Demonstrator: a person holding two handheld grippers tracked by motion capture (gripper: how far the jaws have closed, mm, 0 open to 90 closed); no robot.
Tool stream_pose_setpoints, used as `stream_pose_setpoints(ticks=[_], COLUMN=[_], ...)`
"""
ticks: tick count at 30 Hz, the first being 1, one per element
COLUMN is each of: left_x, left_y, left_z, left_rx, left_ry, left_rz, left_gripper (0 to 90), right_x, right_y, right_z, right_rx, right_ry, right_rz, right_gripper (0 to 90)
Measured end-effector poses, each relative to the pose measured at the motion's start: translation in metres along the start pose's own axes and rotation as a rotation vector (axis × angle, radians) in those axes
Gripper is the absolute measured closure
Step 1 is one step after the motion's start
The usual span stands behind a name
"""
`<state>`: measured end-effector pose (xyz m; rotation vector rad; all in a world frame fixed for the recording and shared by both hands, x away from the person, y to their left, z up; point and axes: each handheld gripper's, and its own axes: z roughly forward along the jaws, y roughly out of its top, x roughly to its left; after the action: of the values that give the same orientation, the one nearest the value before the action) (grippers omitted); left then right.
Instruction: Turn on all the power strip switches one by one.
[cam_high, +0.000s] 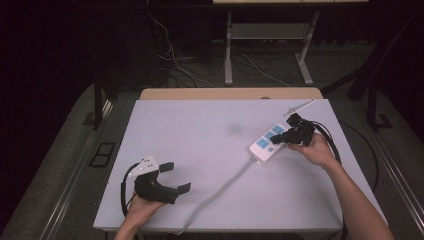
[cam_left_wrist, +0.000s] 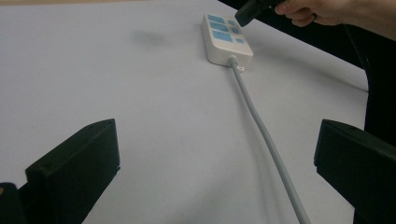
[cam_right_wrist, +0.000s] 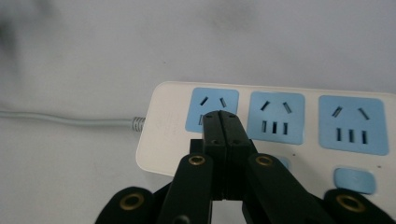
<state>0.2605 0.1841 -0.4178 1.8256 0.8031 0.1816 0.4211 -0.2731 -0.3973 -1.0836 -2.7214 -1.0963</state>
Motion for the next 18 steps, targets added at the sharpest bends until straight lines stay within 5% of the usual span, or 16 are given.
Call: stream_pose_setpoints(ticks=[18], left_x=[0.001], left_y=[0.0], left_z=[0.0], left_rx=[-0.001], left_ry=[0.0], left_rz=[-0.002], left_gripper=[0.0], right_x=[-0.018], right_y=[0.008], right_z=[-0.018], right_rx=[-0.03], right_ry=[-0.042], right_rz=[0.025], right_gripper=[90.0])
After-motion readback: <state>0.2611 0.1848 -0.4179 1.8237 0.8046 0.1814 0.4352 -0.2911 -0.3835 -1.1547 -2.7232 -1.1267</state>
